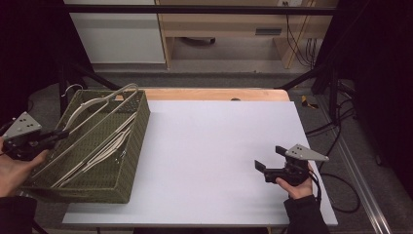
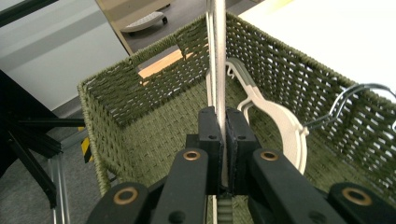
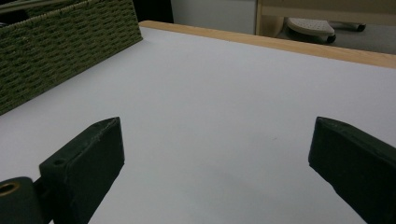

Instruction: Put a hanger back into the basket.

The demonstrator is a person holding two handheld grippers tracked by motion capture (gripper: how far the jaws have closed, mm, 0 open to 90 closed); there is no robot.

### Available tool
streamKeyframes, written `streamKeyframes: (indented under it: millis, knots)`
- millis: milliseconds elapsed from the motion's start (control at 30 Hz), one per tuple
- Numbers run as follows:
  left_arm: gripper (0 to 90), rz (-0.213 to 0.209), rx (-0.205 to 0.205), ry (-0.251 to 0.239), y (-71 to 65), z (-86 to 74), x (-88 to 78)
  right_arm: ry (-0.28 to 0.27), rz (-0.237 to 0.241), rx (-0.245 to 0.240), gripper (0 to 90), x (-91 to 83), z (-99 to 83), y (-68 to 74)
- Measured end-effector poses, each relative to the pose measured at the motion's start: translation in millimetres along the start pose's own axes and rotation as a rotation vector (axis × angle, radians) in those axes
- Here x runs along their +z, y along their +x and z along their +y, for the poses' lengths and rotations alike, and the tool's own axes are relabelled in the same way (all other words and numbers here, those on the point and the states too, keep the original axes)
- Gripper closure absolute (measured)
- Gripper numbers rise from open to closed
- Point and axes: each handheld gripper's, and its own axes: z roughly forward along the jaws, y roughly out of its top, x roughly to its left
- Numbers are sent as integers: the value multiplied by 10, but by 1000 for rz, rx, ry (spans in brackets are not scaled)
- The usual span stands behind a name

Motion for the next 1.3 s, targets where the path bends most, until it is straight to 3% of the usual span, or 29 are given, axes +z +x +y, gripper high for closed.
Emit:
streamKeyframes:
  millis: [233, 600, 667, 700, 733, 800, 900, 1100, 1300]
  knots:
    - [867, 17, 28, 44, -20, -81, 27, -2, -2, 4, 42, -4, 3, 0]
    - [867, 9, 48, 110, -106, -351, 338, 4, 5, -6, 45, 9, -3, 6]
    - [867, -4, 78, 135, -106, -401, 376, 2, 2, -5, 46, 11, -3, 4]
    - [867, -2, 62, 125, -123, -423, 404, 5, 5, -5, 46, 9, -4, 4]
    - [867, 1, 95, 161, -131, -422, 419, 4, 3, -2, 47, 14, -4, 8]
    - [867, 0, 100, 161, -142, -413, 426, 6, 3, -5, 47, 16, -6, 8]
    - [866, -8, 96, 203, -138, -406, 444, 10, 6, -9, 48, 25, -8, 16]
    - [835, -66, 71, 317, -150, -393, 546, 6, 7, -6, 50, 25, -8, 15]
    - [790, -113, 83, 369, -164, -387, 598, 12, 11, -12, 51, 29, -9, 18]
